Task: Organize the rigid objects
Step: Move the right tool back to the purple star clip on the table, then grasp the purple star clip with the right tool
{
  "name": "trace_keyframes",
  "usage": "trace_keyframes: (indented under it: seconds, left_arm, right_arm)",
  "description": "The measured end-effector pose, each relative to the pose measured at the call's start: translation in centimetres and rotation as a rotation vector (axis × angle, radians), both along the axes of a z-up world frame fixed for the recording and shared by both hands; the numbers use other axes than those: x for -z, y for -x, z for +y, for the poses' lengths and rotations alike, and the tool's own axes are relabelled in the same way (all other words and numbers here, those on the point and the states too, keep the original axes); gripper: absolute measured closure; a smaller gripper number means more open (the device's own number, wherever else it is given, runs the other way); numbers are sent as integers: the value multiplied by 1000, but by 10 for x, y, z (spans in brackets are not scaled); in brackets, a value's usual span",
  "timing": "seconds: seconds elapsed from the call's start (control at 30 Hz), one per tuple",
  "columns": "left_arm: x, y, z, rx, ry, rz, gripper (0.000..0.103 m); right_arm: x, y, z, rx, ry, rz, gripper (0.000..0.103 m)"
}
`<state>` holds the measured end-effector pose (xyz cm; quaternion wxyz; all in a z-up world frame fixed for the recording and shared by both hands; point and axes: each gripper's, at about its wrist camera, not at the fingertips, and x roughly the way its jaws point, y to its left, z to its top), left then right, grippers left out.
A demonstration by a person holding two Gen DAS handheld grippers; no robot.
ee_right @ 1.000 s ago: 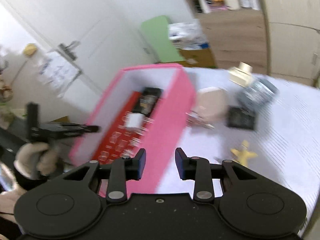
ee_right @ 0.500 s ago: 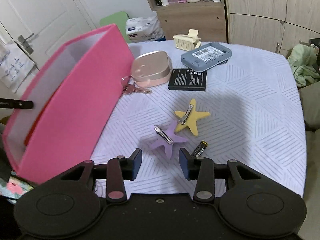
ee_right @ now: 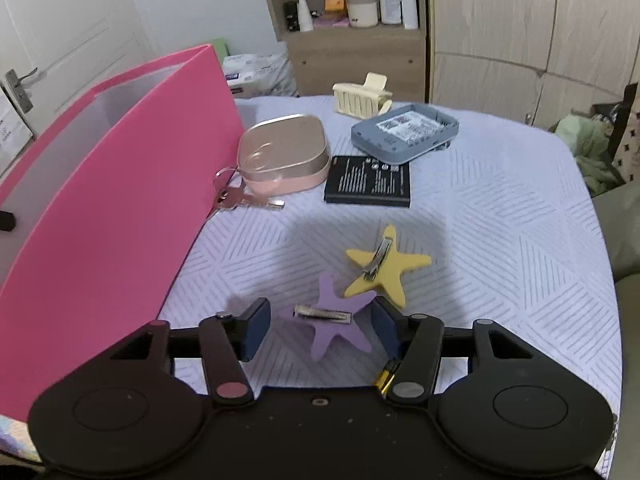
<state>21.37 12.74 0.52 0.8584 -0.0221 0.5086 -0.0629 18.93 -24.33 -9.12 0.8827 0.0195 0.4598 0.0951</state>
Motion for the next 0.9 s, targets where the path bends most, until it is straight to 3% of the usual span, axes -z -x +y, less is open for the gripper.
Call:
trace_keyframes:
  seconds: [0.3,0.9]
  left_arm:
    - [0,-1,-1,9,-2,0,95]
    - [-2,4,7,12,37,-22,95]
  right_arm:
    - [-16,6,3,-44,-51,-40,50]
    - [-112,17,56,-254,-19,-264,50]
